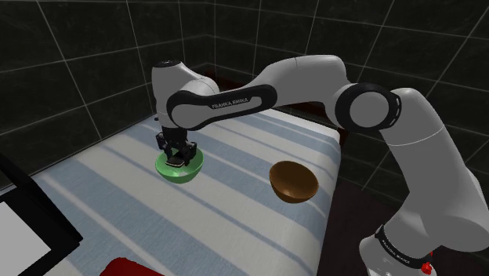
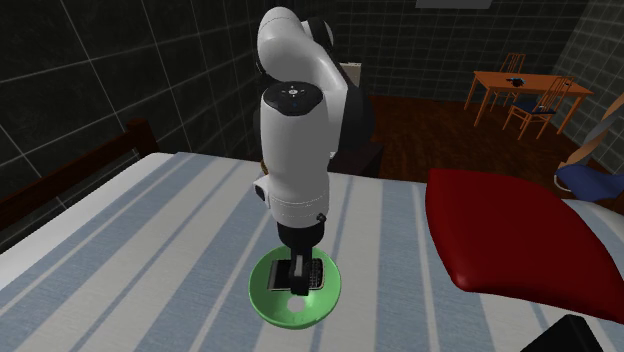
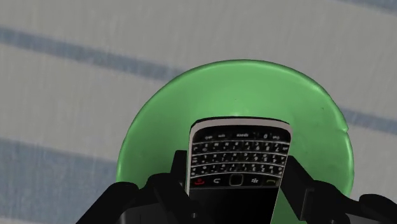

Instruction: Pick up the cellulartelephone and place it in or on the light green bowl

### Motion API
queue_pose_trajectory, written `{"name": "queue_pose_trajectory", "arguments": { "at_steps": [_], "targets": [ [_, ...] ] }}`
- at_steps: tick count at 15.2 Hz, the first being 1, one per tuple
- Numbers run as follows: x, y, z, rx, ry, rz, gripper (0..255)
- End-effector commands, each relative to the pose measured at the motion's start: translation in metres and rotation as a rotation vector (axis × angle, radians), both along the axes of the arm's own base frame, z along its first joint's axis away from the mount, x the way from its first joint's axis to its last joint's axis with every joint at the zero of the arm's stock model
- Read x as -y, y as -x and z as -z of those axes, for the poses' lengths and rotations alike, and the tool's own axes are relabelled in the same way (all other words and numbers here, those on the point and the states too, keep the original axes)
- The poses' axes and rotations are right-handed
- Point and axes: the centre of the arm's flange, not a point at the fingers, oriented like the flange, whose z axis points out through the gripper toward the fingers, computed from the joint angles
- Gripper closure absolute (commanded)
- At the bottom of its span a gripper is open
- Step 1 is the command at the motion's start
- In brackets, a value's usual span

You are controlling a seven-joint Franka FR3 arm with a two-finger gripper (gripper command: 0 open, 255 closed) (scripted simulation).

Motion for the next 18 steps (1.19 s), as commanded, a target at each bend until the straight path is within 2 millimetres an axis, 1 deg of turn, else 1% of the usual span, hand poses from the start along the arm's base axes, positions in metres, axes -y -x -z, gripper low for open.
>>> {"name": "queue_pose_trajectory", "arguments": {
  "at_steps": [1,2,7,10,11,18],
  "targets": [
    [0.000,0.000,0.000,0.000,0.000,0.000,255],
    [0.000,0.000,0.000,0.000,0.000,0.000,0],
    [0.000,0.000,0.000,0.000,0.000,0.000,0],
    [0.001,0.001,-0.040,0.000,0.000,0.000,0],
    [0.002,0.001,-0.050,0.000,0.000,0.000,0],
    [0.002,0.001,-0.050,0.000,0.000,0.000,0]
  ]
}}
